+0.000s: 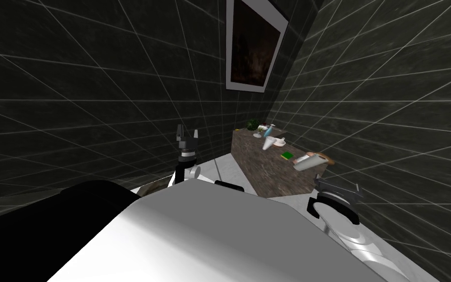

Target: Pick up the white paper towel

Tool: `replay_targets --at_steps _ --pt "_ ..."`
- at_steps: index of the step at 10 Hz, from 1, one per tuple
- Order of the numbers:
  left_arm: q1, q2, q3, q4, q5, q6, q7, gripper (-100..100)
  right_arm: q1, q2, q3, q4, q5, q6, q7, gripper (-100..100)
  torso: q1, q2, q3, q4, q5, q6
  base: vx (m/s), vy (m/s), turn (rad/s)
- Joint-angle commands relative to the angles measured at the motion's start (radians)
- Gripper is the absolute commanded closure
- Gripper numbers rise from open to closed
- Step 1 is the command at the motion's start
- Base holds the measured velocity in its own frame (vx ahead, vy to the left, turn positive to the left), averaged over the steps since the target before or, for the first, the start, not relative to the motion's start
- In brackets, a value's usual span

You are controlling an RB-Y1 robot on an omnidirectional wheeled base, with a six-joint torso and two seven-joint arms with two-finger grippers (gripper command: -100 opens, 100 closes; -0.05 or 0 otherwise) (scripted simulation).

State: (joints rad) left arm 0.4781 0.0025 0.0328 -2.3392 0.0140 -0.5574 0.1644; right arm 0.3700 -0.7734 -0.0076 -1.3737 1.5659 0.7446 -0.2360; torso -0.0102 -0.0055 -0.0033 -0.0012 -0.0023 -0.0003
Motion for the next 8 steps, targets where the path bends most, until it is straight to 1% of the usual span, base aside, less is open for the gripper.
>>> replay_targets --at_steps 1,2,4,5,7,8 --pt "0.0 0.0 0.0 0.0 0.0 0.0 0.0 0 0.015 -0.012 -0.001 0.011 0.043 0.012 0.05 -100 0.0 0.0 0.0 0.0 0.0 0.0 -0.048 0.029 -0.021" --pt "0.0 0.0 0.0 0.0 0.0 0.0 0.0 0 0.015 -0.012 -0.001 0.011 0.043 0.012 0.065 -100 0.0 0.001 0.0 0.0 0.0 0.0 -0.037 0.024 -0.013" --pt "0.0 0.0 0.0 0.0 0.0 0.0 0.0 0 0.036 -0.031 -0.001 0.031 0.105 0.029 0.128 -100 0.0 0.0 0.0 0.0 0.0 0.0 -0.034 0.016 -0.012" --pt "0.0 0.0 0.0 0.0 0.0 0.0 0.0 0 0.036 -0.031 -0.001 0.031 0.105 0.029 0.147 -100 0.0 0.0 0.0 0.0 0.0 0.0 -0.033 0.014 -0.005" --pt "0.0 0.0 0.0 0.0 0.0 0.0 0.0 0 0.059 -0.049 0.003 0.054 0.169 0.049 0.212 -100 -0.001 0.0 0.0 0.0 0.0 0.0 -0.038 0.008 0.003" --pt "0.0 0.0 0.0 0.0 0.0 0.0 0.0 0 0.059 -0.049 0.003 0.054 0.169 0.049 0.232 -100 -0.001 0.0 0.0 0.0 0.0 0.0 -0.033 0.004 -0.001"
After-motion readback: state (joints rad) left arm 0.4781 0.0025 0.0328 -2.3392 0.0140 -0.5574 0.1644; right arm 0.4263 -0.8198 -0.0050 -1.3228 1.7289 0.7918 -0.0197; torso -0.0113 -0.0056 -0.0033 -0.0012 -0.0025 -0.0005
